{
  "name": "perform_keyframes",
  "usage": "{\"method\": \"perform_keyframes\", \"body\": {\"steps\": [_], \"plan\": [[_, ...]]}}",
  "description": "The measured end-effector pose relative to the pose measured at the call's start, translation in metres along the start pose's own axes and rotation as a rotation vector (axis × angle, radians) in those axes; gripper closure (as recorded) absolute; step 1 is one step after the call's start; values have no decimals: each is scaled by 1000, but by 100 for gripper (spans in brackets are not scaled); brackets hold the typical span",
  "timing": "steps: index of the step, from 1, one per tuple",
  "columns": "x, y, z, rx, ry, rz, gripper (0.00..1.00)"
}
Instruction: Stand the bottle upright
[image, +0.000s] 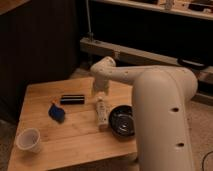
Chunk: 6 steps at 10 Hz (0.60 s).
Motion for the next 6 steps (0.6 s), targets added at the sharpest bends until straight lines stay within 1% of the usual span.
{"method": "perform_keyframes", "body": {"steps": [3, 6], "plan": [[0, -4, 15, -15, -23, 12, 40], [-4, 0, 26, -31, -40, 35, 40]]}}
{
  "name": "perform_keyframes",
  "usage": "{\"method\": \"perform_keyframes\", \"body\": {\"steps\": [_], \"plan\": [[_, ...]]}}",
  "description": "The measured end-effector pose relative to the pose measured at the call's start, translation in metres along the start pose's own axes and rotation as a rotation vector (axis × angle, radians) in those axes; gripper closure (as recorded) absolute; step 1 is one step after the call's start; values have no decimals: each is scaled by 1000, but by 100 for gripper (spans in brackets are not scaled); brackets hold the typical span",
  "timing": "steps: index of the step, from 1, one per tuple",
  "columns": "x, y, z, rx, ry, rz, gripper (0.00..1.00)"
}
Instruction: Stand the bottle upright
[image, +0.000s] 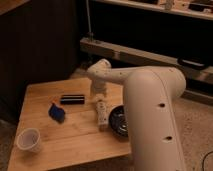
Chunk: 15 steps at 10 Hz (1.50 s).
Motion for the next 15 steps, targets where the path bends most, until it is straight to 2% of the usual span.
{"method": "perform_keyframes", "body": {"steps": [5, 12, 13, 15], "plan": [[-6, 5, 11, -7, -31, 16, 40], [-8, 2, 14, -9, -45, -5, 43], [-8, 2, 15, -10, -46, -6, 46], [-7, 1, 18, -11, -49, -7, 61]]}}
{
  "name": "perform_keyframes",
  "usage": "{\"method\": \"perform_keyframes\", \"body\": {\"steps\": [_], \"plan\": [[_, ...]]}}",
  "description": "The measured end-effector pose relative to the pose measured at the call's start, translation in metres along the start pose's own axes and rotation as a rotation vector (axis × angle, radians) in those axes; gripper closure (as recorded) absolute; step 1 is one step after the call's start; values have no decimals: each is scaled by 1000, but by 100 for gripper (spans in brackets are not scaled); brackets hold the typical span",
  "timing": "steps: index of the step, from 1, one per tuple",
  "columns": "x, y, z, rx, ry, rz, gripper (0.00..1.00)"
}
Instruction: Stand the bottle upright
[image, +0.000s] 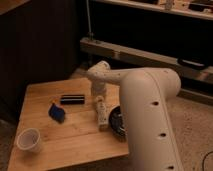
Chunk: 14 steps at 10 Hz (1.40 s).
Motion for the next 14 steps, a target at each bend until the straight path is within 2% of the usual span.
{"method": "perform_keyframes", "body": {"steps": [5, 7, 9, 12, 14], "plan": [[3, 1, 7, 1, -8, 3, 63], [3, 4, 1, 1, -2, 4, 63], [7, 3, -16, 15, 27, -3, 63], [14, -5, -63, 46, 104, -34, 63], [17, -12, -81, 65, 145, -59, 63]]}}
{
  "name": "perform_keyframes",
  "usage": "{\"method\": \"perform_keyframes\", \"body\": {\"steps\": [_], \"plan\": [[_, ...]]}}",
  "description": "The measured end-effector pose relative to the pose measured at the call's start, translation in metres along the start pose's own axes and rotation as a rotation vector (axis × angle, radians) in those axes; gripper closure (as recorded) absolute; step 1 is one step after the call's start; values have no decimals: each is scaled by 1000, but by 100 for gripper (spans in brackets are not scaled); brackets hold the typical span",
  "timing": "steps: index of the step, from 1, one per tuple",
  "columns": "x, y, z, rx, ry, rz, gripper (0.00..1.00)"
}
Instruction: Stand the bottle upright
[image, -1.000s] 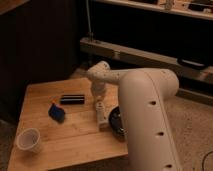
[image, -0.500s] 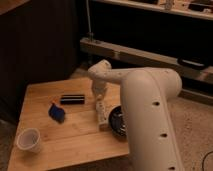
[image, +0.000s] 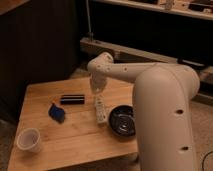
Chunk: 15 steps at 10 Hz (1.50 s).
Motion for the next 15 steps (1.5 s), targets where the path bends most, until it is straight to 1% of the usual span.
{"method": "perform_keyframes", "body": {"steps": [3, 5, 6, 7, 8, 10, 12, 13, 15], "plan": [[2, -7, -15, 30, 41, -21, 63], [4, -11, -28, 51, 68, -38, 63], [5, -13, -38, 68, 75, -47, 63], [8, -15, -51, 90, 70, -61, 63], [10, -16, -58, 104, 65, -72, 63], [13, -16, -71, 119, 66, -102, 63], [14, -17, -78, 136, 67, -125, 63], [14, -17, -82, 142, 64, -136, 63], [12, -17, -87, 136, 68, -150, 63]]}}
